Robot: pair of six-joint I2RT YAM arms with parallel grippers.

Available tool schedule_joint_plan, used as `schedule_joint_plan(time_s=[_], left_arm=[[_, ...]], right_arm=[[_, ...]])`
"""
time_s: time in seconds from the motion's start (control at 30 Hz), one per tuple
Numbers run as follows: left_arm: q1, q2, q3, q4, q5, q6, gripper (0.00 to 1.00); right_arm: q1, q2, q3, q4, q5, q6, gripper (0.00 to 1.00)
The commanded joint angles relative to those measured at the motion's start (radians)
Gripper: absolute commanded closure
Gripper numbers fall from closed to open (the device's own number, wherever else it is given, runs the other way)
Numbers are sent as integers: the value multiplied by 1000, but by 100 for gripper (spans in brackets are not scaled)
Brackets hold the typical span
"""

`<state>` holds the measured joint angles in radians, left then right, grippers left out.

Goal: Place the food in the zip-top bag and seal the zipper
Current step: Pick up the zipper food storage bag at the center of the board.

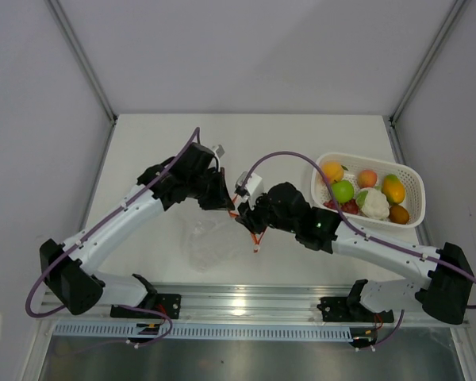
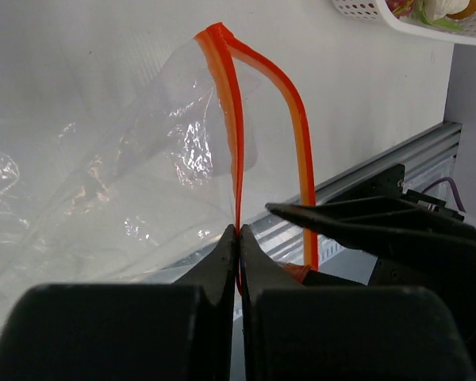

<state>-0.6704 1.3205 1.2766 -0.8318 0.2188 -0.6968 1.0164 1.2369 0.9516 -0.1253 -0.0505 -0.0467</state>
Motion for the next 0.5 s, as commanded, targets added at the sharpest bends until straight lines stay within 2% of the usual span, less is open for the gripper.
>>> schedule_joint_plan(time_s=[0.0,0.13,0.17,0.27,0.3,0.33,0.4,0.43,0.47], left_arm=[[-8,-47,-22,42,-6,37,99],[-8,-92,-54,77,-29,62,99],[-8,-101,-57,80,-35,69,99],[-8,-113,-65,80,-48,98,100],[-8,-118,-66,83,-49,105,99],[-8,-124,-72,86,-50,108,99],[-9,-147,-88,98,-61,112,100],[-11,-158,-91,105,-61,114,99],[-9,-177,-100,111,-61,117,99]], right_arm=[[-16,-40,45,-46,98,76,59],[-38,-92,53,-125,138,114,54],[-44,-108,56,-152,162,126,45],[-111,-165,59,-200,176,198,28],[-137,-186,62,-215,172,241,25],[-198,-194,65,-243,152,260,23],[-267,-194,79,-272,138,325,12],[-341,-186,87,-305,118,344,2],[-379,-179,93,-316,101,364,1]])
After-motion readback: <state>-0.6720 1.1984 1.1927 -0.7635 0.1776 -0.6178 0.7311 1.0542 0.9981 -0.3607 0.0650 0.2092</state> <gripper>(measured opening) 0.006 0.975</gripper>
